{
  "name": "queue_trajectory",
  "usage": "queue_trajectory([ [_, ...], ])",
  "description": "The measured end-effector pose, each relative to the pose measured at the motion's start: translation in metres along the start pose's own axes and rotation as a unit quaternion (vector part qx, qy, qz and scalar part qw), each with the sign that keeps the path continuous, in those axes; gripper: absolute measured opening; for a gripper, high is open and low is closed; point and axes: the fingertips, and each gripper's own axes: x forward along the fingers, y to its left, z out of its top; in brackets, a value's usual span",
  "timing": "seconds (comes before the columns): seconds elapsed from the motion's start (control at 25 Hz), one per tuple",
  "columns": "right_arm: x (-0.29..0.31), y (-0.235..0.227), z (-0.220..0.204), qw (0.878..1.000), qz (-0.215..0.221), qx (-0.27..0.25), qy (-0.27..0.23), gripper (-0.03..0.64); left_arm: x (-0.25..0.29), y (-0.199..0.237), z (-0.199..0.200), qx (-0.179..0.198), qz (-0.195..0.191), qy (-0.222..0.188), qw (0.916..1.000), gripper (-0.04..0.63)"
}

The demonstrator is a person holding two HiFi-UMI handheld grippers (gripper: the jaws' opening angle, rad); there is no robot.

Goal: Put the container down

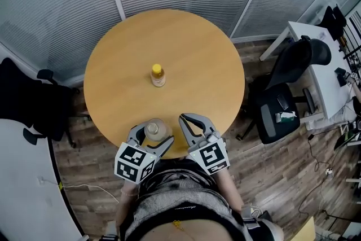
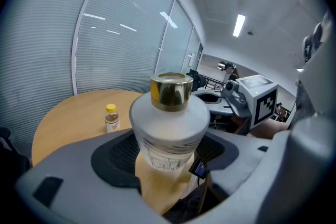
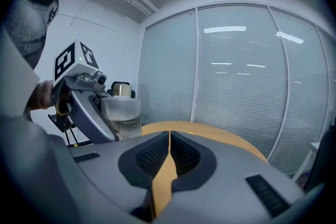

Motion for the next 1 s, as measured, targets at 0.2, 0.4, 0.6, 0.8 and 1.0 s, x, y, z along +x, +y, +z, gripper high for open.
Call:
queue_trajectory([
  [0.2, 0.011, 0.0, 0.0, 1.0, -0.012, 0.008, 0.004, 0.021, 0.001, 0.012, 0.002, 0.004, -0.01, -0.001, 0.9999, 0.339],
  [0.4, 0.024, 0.007, 0.001, 1.0, -0.021, 0.01, 0.009, 0.021, -0.001, 0.024, 0.0, 0.01, -0.022, 0.002, 0.9997, 0.339],
  [0.6, 0.034, 0.01, 0.004, 0.999, -0.028, 0.016, 0.008, 0.021, -0.003, 0.035, -0.004, 0.013, -0.029, 0.005, 0.9995, 0.339],
  [0.8, 0.043, 0.015, 0.003, 0.999, -0.035, 0.018, 0.011, 0.021, -0.007, 0.044, -0.009, 0.015, -0.035, 0.007, 0.9992, 0.339],
  [1.0, 0.043, 0.023, 0.0, 0.999, -0.037, 0.021, 0.019, 0.021, -0.009, 0.045, -0.013, 0.014, -0.041, 0.009, 0.999, 0.339],
])
